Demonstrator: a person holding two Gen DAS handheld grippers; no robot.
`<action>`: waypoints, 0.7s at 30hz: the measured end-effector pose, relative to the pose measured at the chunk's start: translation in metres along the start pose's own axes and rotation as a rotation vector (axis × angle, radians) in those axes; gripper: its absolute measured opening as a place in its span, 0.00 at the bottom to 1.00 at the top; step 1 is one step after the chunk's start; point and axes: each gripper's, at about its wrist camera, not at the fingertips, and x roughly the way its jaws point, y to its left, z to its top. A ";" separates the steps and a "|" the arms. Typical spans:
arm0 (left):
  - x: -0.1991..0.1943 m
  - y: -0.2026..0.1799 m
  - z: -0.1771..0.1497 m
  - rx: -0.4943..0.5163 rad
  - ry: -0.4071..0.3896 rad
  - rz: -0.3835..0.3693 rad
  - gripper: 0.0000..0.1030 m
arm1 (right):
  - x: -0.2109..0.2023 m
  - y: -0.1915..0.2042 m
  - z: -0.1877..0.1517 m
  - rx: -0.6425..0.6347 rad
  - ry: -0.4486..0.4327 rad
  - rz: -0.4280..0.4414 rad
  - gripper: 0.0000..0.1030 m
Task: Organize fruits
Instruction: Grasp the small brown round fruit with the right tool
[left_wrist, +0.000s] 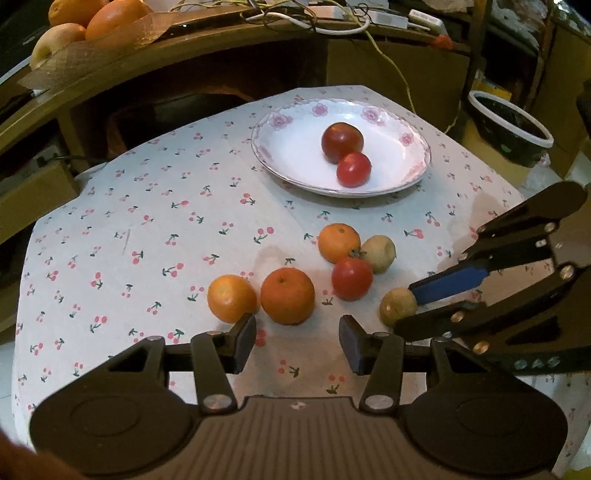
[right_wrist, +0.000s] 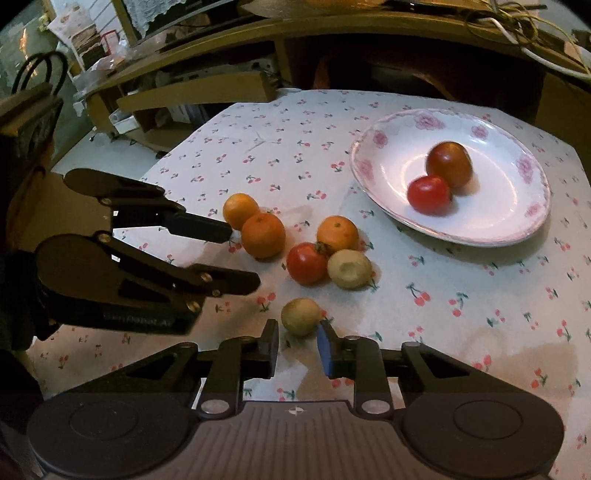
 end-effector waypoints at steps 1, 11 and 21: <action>0.000 0.001 0.000 -0.005 -0.002 -0.001 0.53 | 0.002 0.002 0.001 -0.017 -0.005 -0.013 0.28; 0.009 -0.005 0.009 0.006 -0.029 -0.001 0.56 | 0.009 0.004 0.007 -0.019 -0.007 -0.031 0.25; 0.019 -0.002 0.001 0.090 -0.032 -0.001 0.54 | -0.002 -0.005 -0.001 0.010 0.004 -0.030 0.25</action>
